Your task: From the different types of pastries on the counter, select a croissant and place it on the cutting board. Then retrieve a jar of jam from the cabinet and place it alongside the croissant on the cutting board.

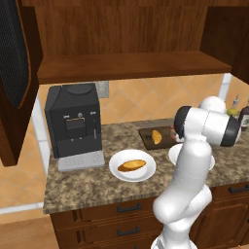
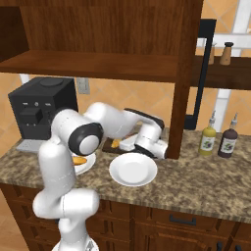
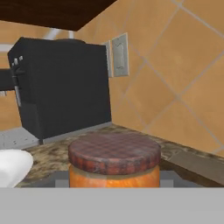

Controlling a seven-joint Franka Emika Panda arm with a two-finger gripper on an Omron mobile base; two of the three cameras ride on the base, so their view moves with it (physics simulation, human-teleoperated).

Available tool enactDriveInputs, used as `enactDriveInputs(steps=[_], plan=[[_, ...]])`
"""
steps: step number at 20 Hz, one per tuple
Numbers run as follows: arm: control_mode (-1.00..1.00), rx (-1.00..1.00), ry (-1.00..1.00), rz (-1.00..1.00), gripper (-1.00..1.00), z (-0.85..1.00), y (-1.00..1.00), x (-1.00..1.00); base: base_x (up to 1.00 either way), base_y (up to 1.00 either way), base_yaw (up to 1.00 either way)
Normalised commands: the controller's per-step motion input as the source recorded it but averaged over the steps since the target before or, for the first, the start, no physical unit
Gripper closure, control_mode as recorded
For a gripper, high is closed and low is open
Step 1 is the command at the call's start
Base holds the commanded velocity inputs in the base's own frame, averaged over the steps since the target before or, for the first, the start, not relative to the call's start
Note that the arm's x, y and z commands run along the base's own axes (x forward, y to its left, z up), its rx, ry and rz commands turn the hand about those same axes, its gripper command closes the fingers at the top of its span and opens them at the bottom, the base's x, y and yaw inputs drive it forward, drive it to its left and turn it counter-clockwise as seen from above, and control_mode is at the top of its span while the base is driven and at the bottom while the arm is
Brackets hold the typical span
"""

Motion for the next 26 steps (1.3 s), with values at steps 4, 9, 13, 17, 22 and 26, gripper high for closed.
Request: enactDriveInputs(steps=[4,9,13,17,22,26], plan=[[-1.0,0.0,0.0,0.05,1.0,-0.08,-0.09,0.29,0.0,0.0,0.0],[-1.0,0.0,0.0,0.05,1.0,-0.12,-0.1,0.08,0.0,0.0,0.0],[-1.0,0.0,0.0,0.03,1.0,-0.08,0.0,0.04,0.0,0.0,0.0],[-1.0,0.0,0.0,0.03,1.0,-0.01,0.0,0.05,0.0,0.0,0.0],[-1.0,0.0,0.0,0.02,-1.0,-0.03,0.03,0.17,0.0,0.0,0.0],[-1.0,0.0,-0.01,0.0,-1.0,-0.03,0.0,0.0,0.0,0.0,0.0]])
